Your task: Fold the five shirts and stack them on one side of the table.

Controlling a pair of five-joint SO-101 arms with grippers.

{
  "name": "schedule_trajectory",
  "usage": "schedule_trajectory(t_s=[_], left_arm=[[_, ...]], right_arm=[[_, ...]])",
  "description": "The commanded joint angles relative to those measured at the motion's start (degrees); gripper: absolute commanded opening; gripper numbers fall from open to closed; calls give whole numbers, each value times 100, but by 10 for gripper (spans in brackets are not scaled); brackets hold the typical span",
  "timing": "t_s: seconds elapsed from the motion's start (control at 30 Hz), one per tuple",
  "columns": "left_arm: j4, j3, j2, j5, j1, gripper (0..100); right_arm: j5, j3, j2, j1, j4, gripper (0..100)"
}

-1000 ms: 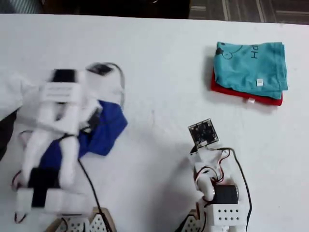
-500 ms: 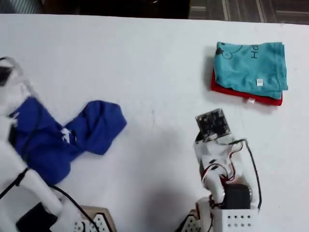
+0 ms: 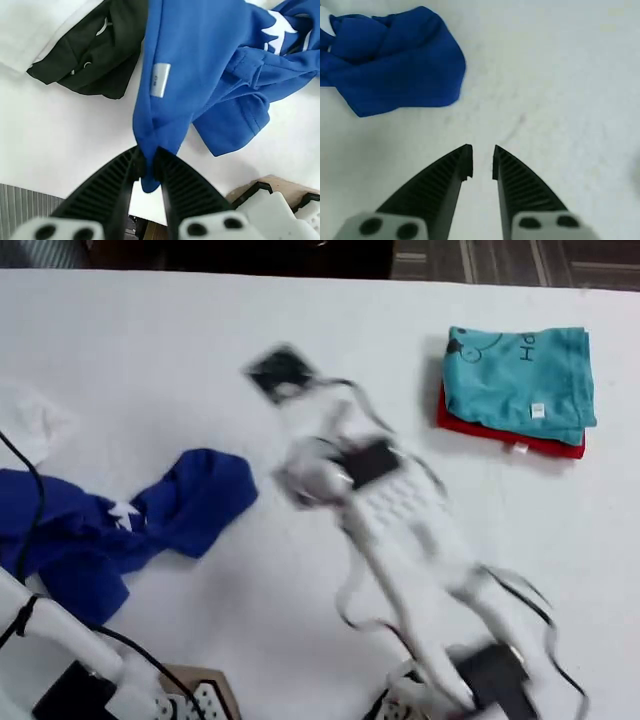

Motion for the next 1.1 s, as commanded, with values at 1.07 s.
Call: schedule_trajectory(t_s=[1.07], left_arm=[[105, -233, -202, 35, 70, 25]], right_arm=[[-70, -6673, 6053, -180, 1903, 18]])
